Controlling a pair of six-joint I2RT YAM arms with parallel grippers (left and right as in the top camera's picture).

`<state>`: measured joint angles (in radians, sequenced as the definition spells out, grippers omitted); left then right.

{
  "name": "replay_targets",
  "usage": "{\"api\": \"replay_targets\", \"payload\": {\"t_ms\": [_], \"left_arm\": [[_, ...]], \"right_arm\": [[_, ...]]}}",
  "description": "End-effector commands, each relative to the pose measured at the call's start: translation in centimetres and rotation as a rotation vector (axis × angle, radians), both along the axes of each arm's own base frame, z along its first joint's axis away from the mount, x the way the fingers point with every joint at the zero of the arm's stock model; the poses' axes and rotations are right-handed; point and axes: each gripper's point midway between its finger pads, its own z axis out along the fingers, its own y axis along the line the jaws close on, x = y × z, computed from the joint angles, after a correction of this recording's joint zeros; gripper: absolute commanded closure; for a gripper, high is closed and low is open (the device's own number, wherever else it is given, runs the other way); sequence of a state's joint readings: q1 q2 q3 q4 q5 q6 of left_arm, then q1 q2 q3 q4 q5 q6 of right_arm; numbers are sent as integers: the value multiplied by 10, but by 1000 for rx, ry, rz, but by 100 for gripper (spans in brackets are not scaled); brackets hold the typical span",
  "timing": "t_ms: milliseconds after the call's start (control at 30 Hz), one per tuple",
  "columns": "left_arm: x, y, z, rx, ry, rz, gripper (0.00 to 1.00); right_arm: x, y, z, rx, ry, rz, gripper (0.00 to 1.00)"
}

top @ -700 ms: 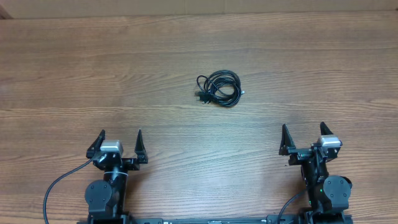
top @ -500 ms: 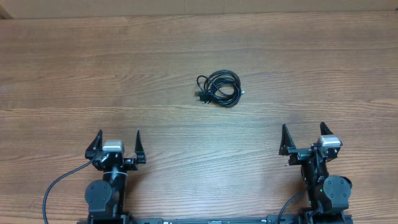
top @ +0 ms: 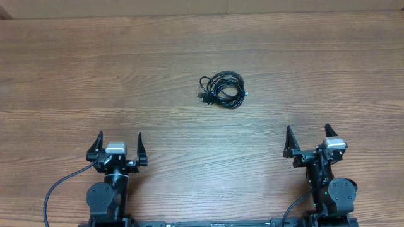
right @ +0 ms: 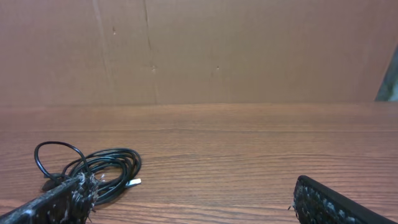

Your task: Untangle cables

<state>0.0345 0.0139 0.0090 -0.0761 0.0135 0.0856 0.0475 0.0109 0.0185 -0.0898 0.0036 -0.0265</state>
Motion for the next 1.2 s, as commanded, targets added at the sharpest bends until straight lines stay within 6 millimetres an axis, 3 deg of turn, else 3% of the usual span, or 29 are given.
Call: {"api": "replay_targets", "payload": {"t_ms": [0,533,700,1167], "left_arm": [[0,3,-1,24,-2,16,0],[0,3,-1,24,-2,16,0],[0,5,1,100,-6,21,0],[0,0,-3,-21,6,1,0]], "right_arm": [[0,0,-2,-4,-4,2,0],[0,0,-2,-4,-4,2,0],[0,0,-2,-4,-4,2,0],[0,1,-2,86,2,7,0]]}}
